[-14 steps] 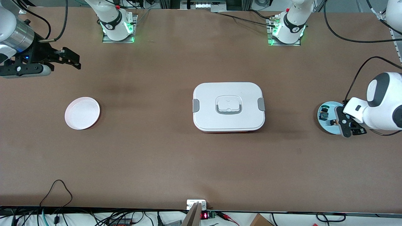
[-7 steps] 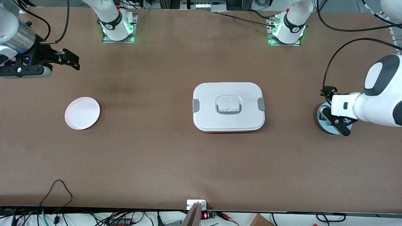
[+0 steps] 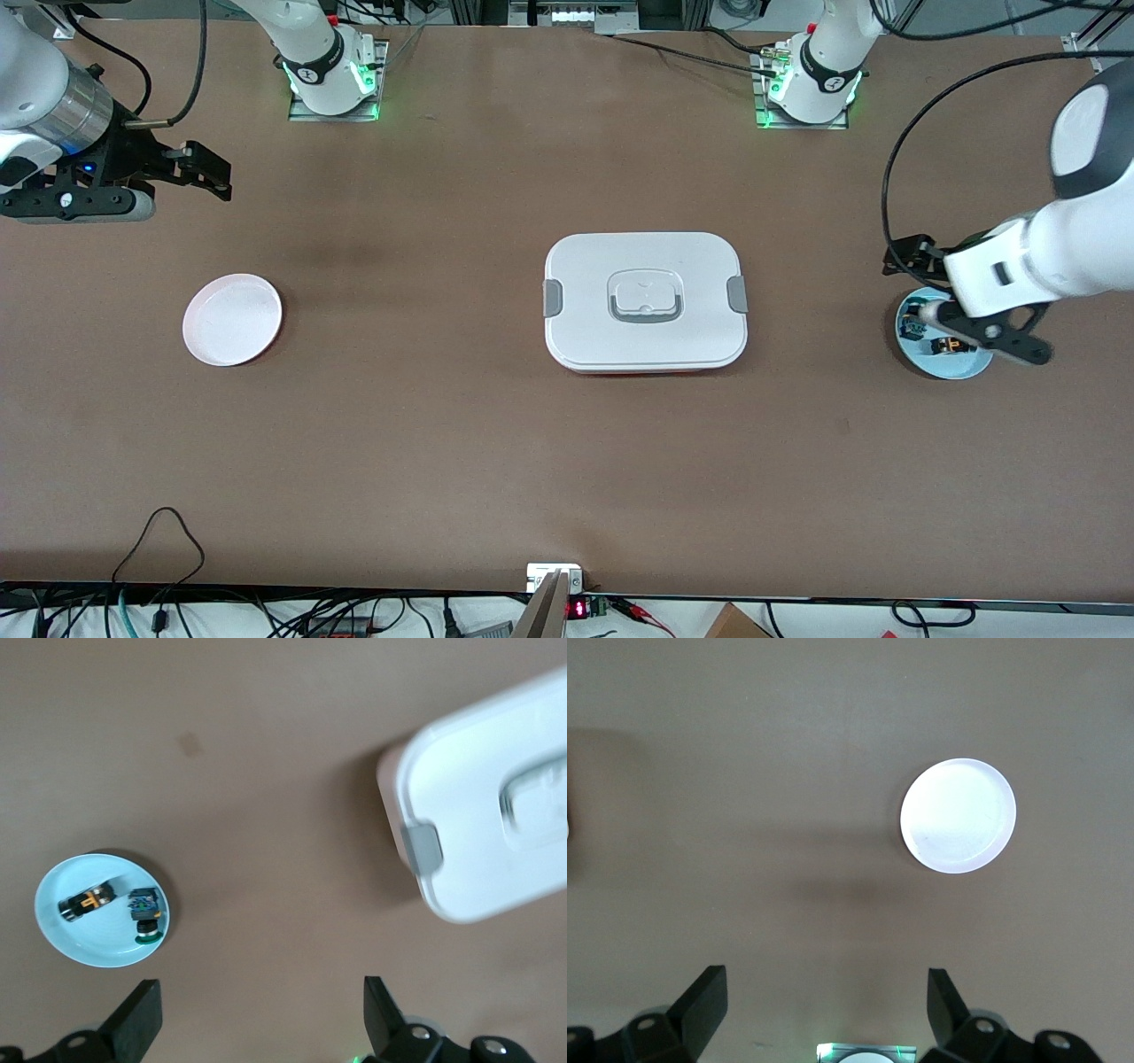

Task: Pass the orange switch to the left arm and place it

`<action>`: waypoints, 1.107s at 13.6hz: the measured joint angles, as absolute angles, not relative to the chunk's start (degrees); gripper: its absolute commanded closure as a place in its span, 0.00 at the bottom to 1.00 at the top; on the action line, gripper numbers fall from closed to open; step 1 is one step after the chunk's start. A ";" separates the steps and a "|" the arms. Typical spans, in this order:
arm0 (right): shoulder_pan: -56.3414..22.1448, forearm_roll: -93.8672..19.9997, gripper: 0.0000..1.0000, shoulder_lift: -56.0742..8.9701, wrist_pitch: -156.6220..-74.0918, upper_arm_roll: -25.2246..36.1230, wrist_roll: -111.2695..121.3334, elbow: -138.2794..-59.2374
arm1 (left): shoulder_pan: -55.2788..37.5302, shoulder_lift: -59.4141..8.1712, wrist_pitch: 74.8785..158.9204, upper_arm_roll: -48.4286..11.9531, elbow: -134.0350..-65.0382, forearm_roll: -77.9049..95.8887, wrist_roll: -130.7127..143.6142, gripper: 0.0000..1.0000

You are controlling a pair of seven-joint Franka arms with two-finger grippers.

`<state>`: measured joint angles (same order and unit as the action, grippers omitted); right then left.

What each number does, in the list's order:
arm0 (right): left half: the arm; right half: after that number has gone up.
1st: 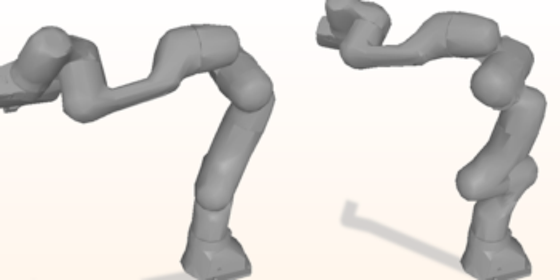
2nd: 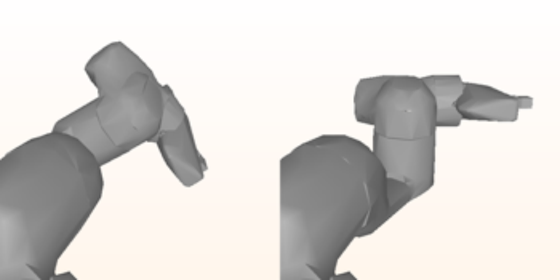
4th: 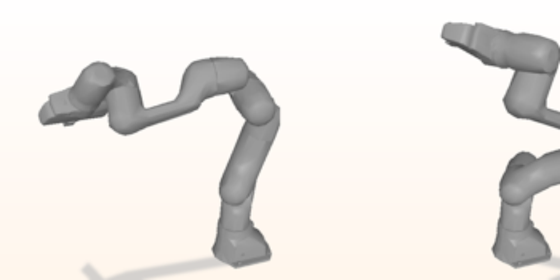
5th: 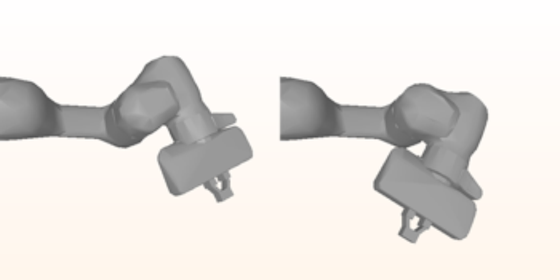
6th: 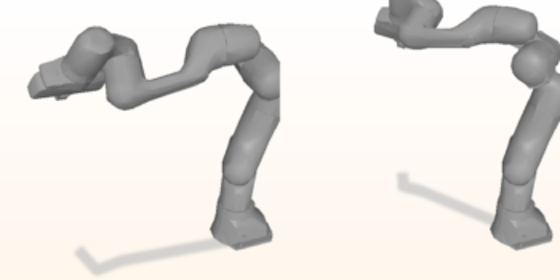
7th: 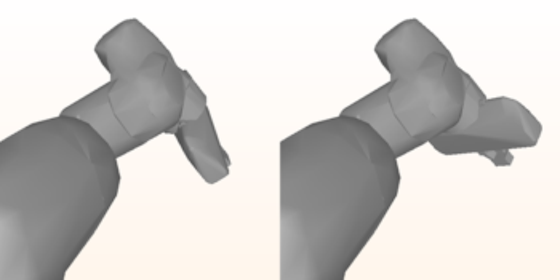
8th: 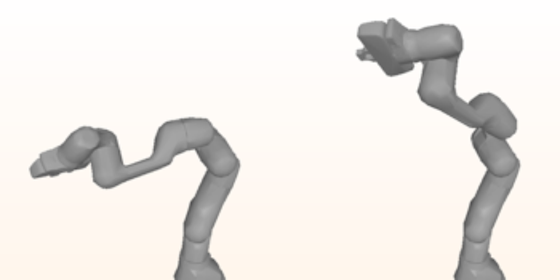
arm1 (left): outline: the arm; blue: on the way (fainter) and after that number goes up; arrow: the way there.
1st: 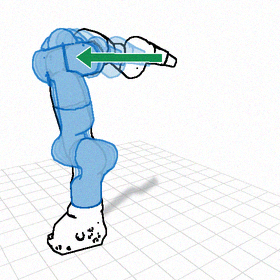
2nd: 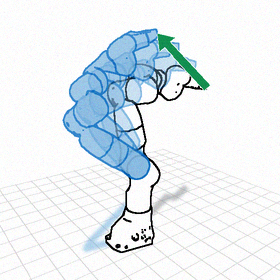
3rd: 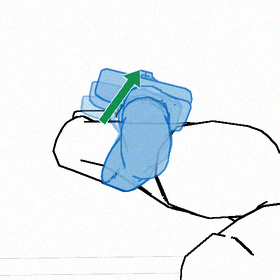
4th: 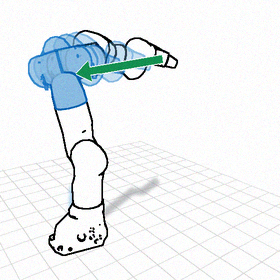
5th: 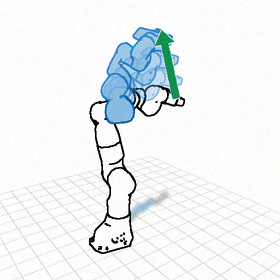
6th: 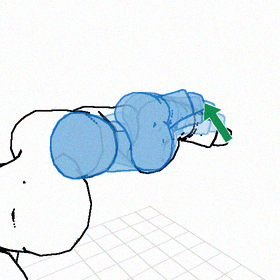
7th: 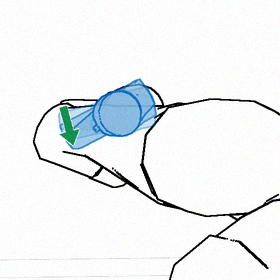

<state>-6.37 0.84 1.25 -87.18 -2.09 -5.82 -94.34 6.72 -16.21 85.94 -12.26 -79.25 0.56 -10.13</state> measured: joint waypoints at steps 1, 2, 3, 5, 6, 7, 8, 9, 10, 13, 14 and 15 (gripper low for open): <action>-6.38 0.84 0.00 1.25 -87.18 -2.08 -5.83 -94.34 | 5.84 -12.94 89.50 -10.31 -83.09 1.24 -8.18 0.00; -6.38 0.85 0.00 1.26 -87.20 -2.08 -5.83 -94.33 | 3.32 -9.74 91.72 -7.04 -86.76 1.60 -6.86 0.00; -6.39 0.85 0.00 1.27 -87.22 -2.07 -5.83 -94.33 | -0.44 -6.79 92.71 -2.74 -89.99 2.04 -6.17 0.00; -6.41 0.85 0.00 1.27 -87.23 -2.08 -5.83 -94.33 | -5.16 -2.18 93.34 1.89 -94.73 2.15 -5.66 0.00; -6.42 0.85 0.00 1.27 -87.23 -2.08 -5.83 -94.33 | -5.76 -0.94 93.53 2.23 -96.00 2.15 -5.46 0.00; -6.42 0.85 0.00 1.27 -87.22 -2.08 -5.83 -94.33 | -5.98 -0.43 93.79 2.28 -96.71 2.15 -5.29 0.00; -6.42 0.85 0.00 1.27 -87.20 -2.07 -5.83 -94.33 | -6.12 -0.38 94.00 2.30 -97.05 2.15 -5.24 0.00; -6.42 0.85 0.00 1.27 -87.19 -2.07 -5.83 -94.33 | -6.26 -0.44 94.20 2.30 -97.26 2.15 -5.24 0.00; -6.42 0.85 0.00 1.27 -87.18 -2.07 -5.83 -94.33 | -6.43 -0.50 94.31 2.30 -97.31 2.15 -5.24 0.00; -6.42 0.84 0.00 1.28 -86.66 -1.97 -5.83 -94.33 | -6.77 -0.53 94.38 2.30 -97.31 2.15 -5.24 0.00; -6.42 0.84 0.00 1.31 -86.59 -1.94 -5.83 -94.33 | -6.82 -0.53 94.38 2.30 -97.31 2.15 -5.24 0.00; -6.42 0.84 0.00 1.36 -86.54 -1.91 -5.83 -94.33 | -6.85 -0.53 94.38 2.30 -97.31 2.15 -5.24 0.00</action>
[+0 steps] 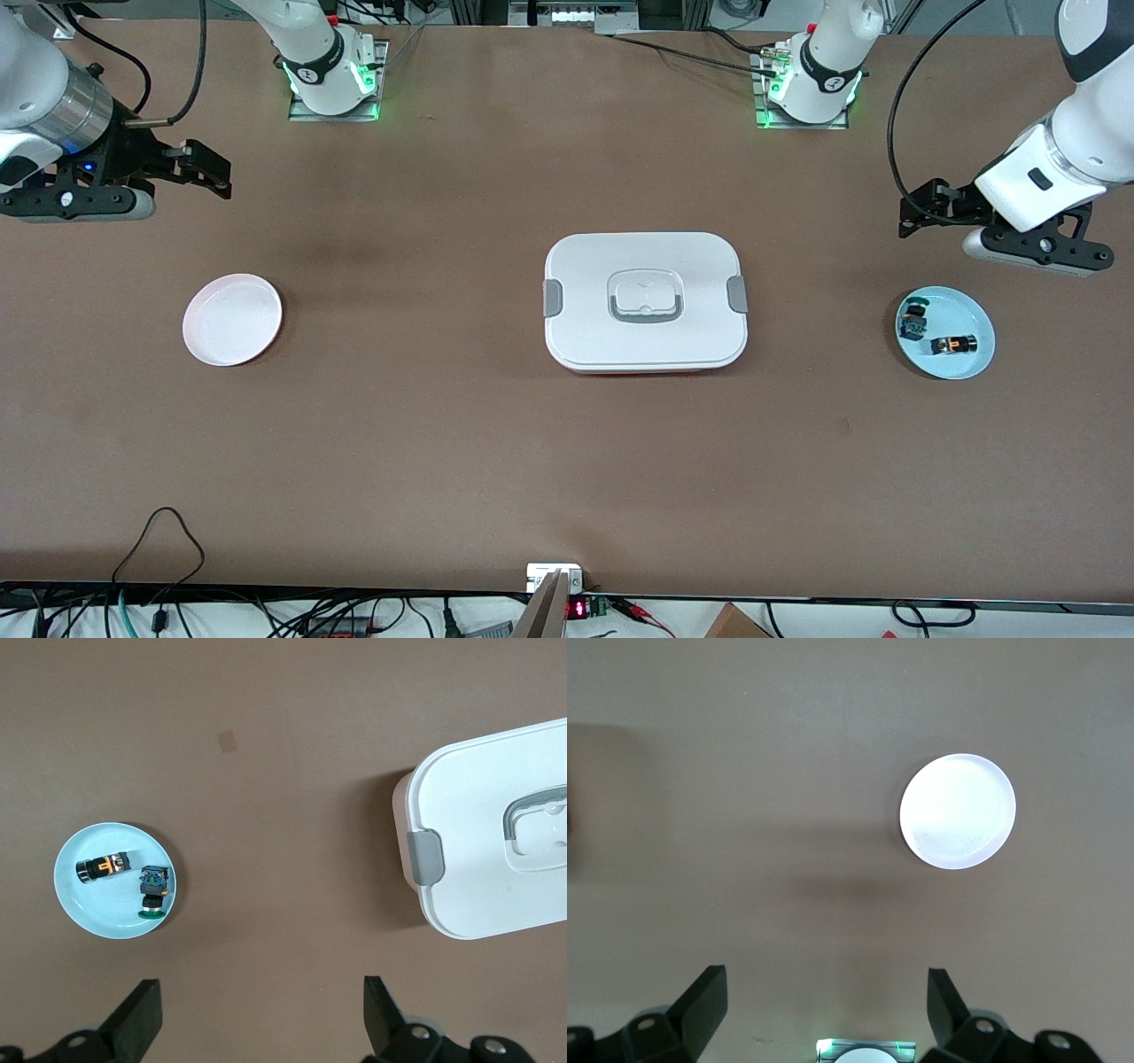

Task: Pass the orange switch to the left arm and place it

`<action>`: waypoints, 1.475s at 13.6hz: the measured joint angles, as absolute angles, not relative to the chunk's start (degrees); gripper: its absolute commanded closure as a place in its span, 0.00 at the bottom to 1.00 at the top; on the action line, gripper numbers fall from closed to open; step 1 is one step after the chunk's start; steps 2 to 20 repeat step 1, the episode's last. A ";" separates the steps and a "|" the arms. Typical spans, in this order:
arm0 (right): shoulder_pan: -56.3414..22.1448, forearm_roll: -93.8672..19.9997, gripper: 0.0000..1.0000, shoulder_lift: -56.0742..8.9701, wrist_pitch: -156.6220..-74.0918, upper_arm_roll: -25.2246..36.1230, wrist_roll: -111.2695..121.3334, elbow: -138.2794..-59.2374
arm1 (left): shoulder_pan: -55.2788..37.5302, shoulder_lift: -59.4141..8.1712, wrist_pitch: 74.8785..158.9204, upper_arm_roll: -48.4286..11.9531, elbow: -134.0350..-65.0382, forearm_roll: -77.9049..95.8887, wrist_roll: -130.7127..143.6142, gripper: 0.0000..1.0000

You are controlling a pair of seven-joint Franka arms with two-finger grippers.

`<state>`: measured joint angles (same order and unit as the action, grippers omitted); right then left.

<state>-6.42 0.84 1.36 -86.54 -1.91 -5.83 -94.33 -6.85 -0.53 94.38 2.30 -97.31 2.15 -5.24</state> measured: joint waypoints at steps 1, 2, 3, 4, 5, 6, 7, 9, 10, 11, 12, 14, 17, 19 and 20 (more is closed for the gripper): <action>-6.42 0.84 0.00 1.40 -86.48 -1.90 -5.83 -94.33 | -6.87 -0.54 94.38 2.30 -97.31 2.15 -5.24 0.00; -6.42 0.84 0.00 1.40 -86.48 -1.90 -5.83 -94.33 | -6.87 -0.54 94.38 2.30 -97.31 2.15 -5.24 0.00; -6.42 0.84 0.00 1.40 -86.48 -1.90 -5.83 -94.33 | -6.87 -0.54 94.38 2.30 -97.31 2.15 -5.24 0.00; -6.42 0.84 0.00 1.40 -86.48 -1.90 -5.83 -94.33 | -6.87 -0.54 94.38 2.30 -97.31 2.15 -5.24 0.00; -6.42 0.84 0.00 1.40 -86.48 -1.90 -5.83 -94.33 | -6.87 -0.54 94.38 2.30 -97.31 2.15 -5.24 0.00; -6.42 0.84 0.00 1.40 -86.48 -1.90 -5.83 -94.33 | -6.87 -0.54 94.38 2.30 -97.31 2.15 -5.24 0.00; -6.42 0.84 0.00 1.40 -86.48 -1.90 -5.83 -94.33 | -6.87 -0.54 94.38 2.30 -97.31 2.15 -5.24 0.00; -6.42 0.84 0.00 1.40 -86.48 -1.90 -5.83 -94.33 | -6.87 -0.54 94.38 2.30 -97.31 2.15 -5.24 0.00; -6.42 0.84 0.00 1.40 -86.48 -1.90 -5.83 -94.33 | -6.87 -0.54 94.38 2.30 -97.31 2.15 -5.24 0.00; -6.42 0.84 0.00 1.40 -86.48 -1.90 -5.83 -94.33 | -6.87 -0.54 94.38 2.30 -97.31 2.15 -5.24 0.00; -6.42 0.84 0.00 1.40 -86.48 -1.90 -5.83 -94.33 | -6.87 -0.54 94.38 2.30 -97.31 2.15 -5.24 0.00; -6.42 0.84 0.00 1.40 -86.48 -1.90 -5.83 -94.33 | -6.87 -0.54 94.38 2.30 -97.31 2.15 -5.24 0.00; -6.42 0.84 0.00 1.40 -86.48 -1.90 -5.83 -94.33 | -6.87 -0.54 94.38 2.30 -97.31 2.15 -5.24 0.00; -6.42 0.84 0.00 1.40 -86.48 -1.90 -5.83 -94.33 | -6.87 -0.54 94.38 2.30 -97.31 2.15 -5.24 0.00; -6.42 0.84 0.00 1.40 -86.48 -1.90 -5.83 -94.33 | -6.87 -0.54 94.38 2.30 -97.31 2.15 -5.24 0.00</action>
